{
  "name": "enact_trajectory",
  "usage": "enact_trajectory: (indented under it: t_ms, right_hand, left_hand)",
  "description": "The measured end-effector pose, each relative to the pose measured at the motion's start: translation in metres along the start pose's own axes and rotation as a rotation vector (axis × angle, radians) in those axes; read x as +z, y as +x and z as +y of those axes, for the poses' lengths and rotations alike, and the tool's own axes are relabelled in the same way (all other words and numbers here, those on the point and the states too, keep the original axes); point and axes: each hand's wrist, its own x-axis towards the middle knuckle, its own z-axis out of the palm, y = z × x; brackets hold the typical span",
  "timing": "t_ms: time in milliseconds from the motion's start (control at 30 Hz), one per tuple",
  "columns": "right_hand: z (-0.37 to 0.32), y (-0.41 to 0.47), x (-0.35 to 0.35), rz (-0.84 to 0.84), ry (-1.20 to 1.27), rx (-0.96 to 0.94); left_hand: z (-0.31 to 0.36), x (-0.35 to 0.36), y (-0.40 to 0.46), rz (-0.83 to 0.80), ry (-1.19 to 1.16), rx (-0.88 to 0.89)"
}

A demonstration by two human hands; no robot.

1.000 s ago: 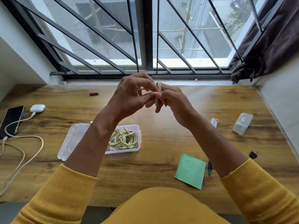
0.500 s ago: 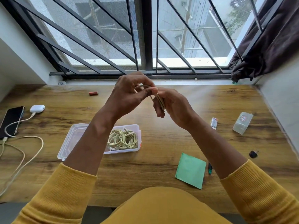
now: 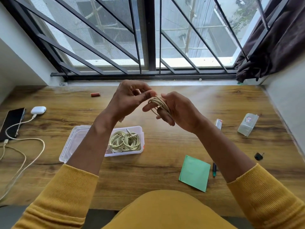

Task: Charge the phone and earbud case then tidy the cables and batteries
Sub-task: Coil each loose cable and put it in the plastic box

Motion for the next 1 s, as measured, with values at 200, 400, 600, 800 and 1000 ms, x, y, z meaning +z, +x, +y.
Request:
enact_trajectory:
  t_ms: [200, 400, 600, 800, 1000]
  right_hand:
    - [0.004, 0.007, -0.002, 0.041, 0.161, -0.125]
    - [0.005, 0.009, 0.001, 0.04, 0.406, -0.218]
    - [0.001, 0.012, -0.003, 0.149, 0.536, -0.208]
    - [-0.003, 0.016, -0.002, 0.312, 0.586, -0.187]
    - [-0.002, 0.019, 0.006, 0.444, 0.621, -0.15]
  left_hand:
    - [-0.006, 0.021, -0.007, 0.199, -0.057, -0.102]
    - [-0.005, 0.037, -0.016, 0.328, 0.094, -0.124]
    - [-0.001, 0.058, -0.026, 0.342, 0.194, -0.108]
    - [0.009, 0.072, -0.031, 0.226, 0.356, 0.015]
    - [0.019, 0.07, -0.028, 0.281, 0.327, 0.137]
